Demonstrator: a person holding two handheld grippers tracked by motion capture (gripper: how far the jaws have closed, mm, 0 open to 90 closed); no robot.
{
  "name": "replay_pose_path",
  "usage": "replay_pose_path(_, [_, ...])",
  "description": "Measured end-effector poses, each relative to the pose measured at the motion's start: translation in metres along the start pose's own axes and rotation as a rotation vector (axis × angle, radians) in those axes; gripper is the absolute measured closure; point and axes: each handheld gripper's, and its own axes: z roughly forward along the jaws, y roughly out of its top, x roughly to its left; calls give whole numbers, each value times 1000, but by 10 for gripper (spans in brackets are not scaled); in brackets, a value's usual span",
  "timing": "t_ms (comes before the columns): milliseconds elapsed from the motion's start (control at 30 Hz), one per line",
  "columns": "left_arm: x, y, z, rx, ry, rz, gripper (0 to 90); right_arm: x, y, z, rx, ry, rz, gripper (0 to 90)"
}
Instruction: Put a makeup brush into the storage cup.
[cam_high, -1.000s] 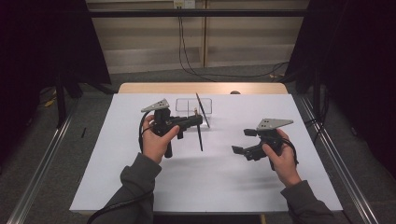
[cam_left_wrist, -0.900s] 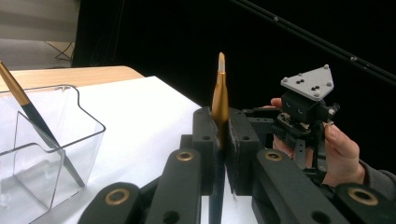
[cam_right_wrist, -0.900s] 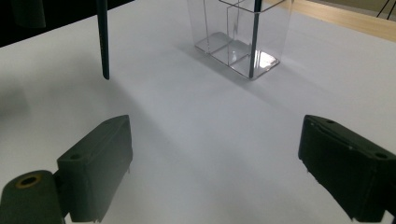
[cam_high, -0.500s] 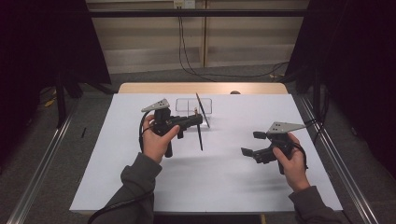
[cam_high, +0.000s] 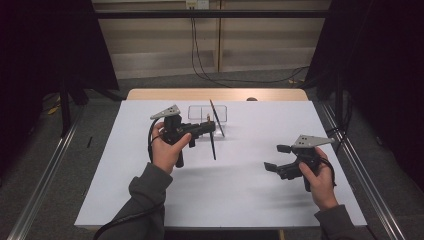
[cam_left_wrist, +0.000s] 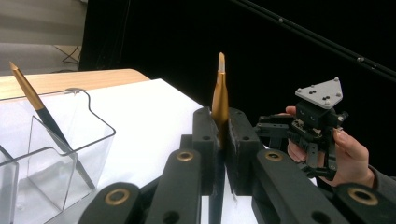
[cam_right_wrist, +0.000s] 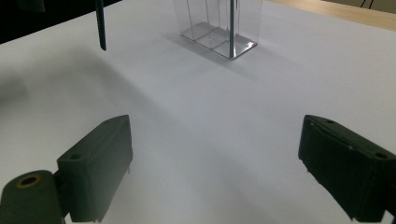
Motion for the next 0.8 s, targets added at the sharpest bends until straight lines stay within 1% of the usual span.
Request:
replay_pose_path(167, [0, 1, -1, -2, 3, 5, 839, 1, -3, -3, -4, -4, 1, 93])
replay_pose_path(300, [0, 1, -1, -8, 9, 2, 839, 0, -6, -5, 0, -12, -6, 93])
replay_pose_path(500, [0, 2, -2, -6, 6, 5, 839, -1, -10, -10, -18, -18, -9, 93])
replay_pose_path(600, [-1, 2, -2, -10, 8, 3, 839, -1, -12, -13, -36, -18, -16, 93])
replay_pose_path(733, [-1, 3, -3, -11, 9, 7, 839, -2, -15, -16, -42, -23, -4, 93])
replay_pose_path(800, [-1, 3, -3, -14, 10, 10, 839, -3, -17, -17, -46, -28, -6, 93])
